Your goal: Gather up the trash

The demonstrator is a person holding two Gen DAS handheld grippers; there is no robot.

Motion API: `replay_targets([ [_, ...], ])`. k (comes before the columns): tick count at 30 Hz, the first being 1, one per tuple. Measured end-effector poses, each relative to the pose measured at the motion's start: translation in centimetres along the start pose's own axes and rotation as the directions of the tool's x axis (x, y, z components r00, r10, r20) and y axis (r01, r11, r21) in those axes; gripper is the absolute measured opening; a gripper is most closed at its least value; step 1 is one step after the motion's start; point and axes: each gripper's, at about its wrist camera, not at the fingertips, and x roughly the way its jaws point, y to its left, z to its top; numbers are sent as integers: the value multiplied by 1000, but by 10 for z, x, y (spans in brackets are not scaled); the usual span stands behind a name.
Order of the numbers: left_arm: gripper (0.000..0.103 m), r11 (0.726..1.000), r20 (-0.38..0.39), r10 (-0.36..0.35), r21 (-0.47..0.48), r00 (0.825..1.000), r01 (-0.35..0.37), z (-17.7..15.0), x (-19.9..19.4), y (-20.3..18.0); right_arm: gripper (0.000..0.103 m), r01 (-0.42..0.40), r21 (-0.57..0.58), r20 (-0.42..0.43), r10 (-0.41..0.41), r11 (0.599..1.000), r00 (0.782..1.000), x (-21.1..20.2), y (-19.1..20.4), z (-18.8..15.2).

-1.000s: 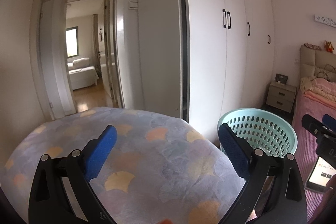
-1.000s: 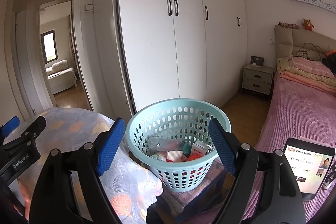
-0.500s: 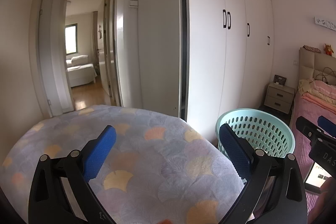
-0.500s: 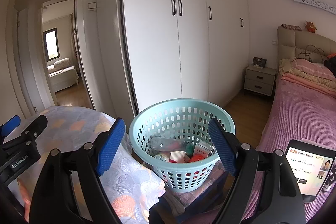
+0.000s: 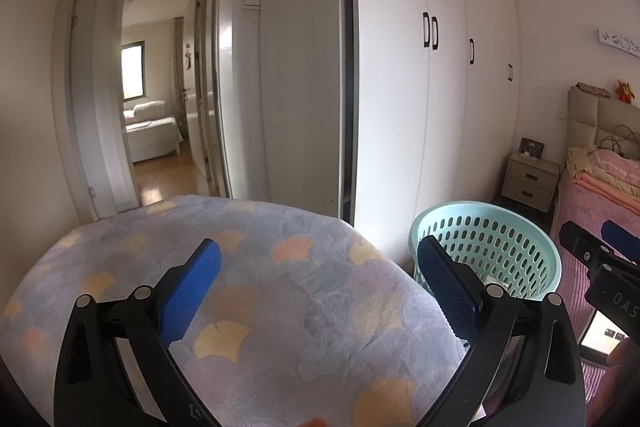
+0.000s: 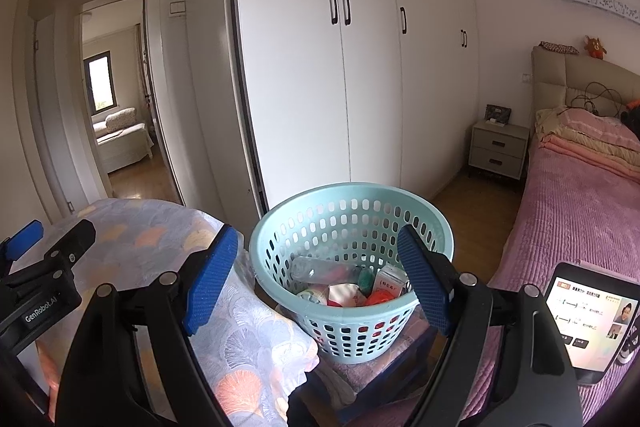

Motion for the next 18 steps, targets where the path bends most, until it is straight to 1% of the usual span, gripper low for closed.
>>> replay_targets([
  [18,95,1000,4,-7,7,1000,7,-1,-2,0,78,8,-8,-8,-8,1000,1000,2,1,-4],
])
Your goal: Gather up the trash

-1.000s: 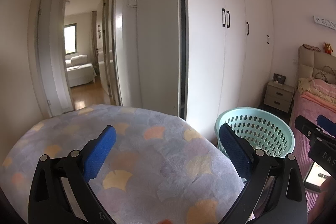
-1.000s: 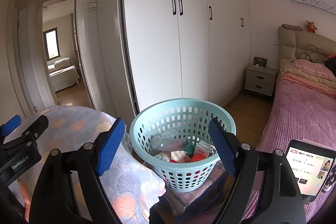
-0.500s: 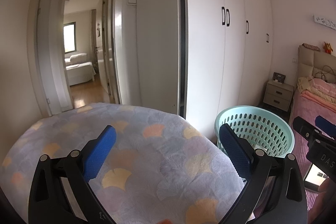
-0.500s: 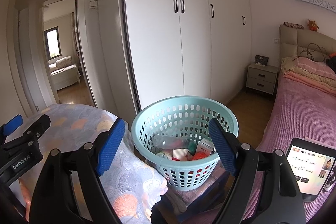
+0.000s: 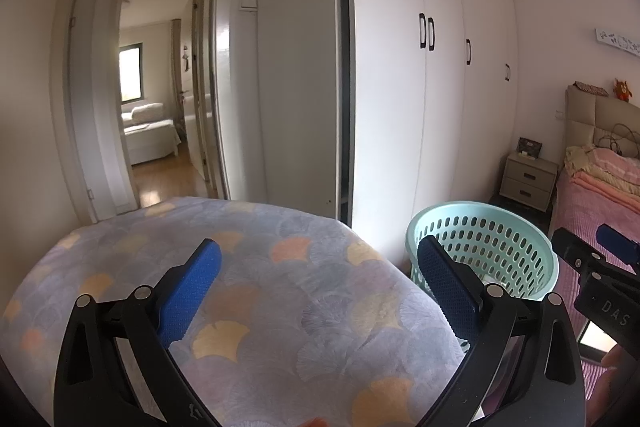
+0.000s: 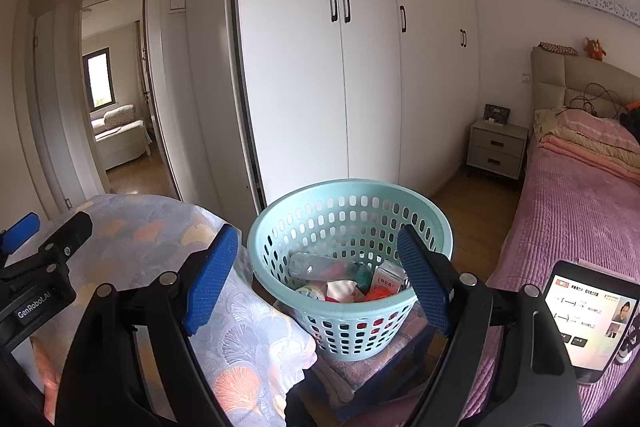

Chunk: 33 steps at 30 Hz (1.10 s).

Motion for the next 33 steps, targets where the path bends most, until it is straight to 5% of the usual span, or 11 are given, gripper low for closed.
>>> replay_targets([
  [33,95,1000,28,6,15,1000,-7,12,-6,1,78,-1,1,16,1,1000,1000,-9,0,3],
])
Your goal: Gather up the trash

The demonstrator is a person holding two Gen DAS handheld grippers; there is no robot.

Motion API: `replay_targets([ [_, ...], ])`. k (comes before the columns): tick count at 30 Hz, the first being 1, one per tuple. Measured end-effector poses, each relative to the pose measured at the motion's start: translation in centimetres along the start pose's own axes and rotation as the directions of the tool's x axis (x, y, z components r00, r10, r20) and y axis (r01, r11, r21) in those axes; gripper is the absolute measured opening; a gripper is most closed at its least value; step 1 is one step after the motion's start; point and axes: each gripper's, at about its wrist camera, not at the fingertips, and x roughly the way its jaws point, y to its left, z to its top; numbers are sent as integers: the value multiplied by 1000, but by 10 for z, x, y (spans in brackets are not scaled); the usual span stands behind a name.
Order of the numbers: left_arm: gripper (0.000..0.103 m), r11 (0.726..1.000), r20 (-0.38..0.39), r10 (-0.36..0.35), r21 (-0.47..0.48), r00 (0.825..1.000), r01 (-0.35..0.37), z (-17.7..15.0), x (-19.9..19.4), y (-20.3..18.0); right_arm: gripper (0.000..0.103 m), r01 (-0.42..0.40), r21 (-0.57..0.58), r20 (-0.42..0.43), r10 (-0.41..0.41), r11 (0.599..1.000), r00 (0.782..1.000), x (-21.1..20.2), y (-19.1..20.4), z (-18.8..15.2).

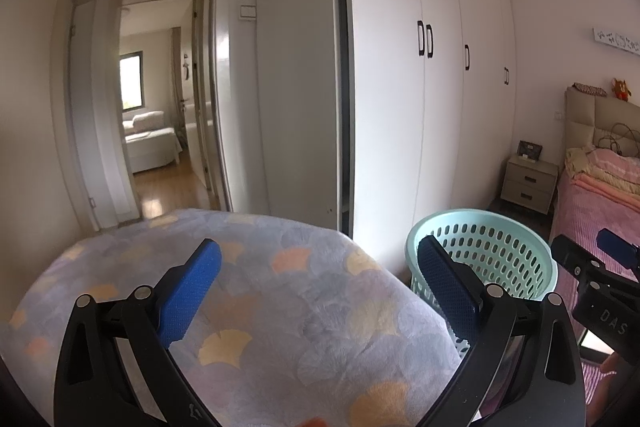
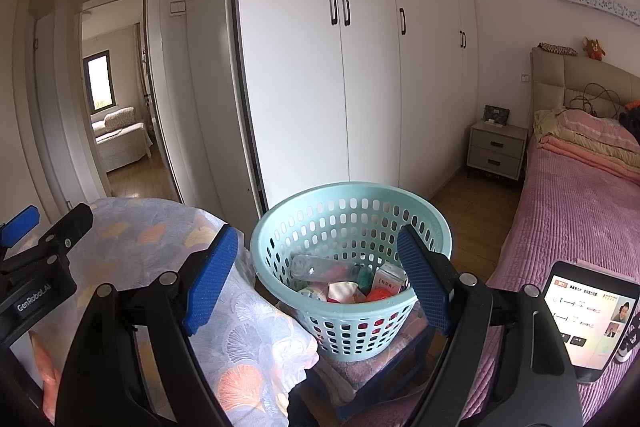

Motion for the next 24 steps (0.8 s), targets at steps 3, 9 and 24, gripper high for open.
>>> replay_targets([
  [3,95,1000,6,2,0,1000,-2,5,-6,2,78,3,-4,13,-3,1000,1000,-5,2,3],
  [9,95,1000,12,4,-12,1000,-3,11,-20,11,78,-4,-1,25,4,1000,1000,-14,5,6],
  [24,95,998,4,12,-57,1000,-12,15,-36,31,78,-30,-26,41,31,999,999,-29,21,8],
])
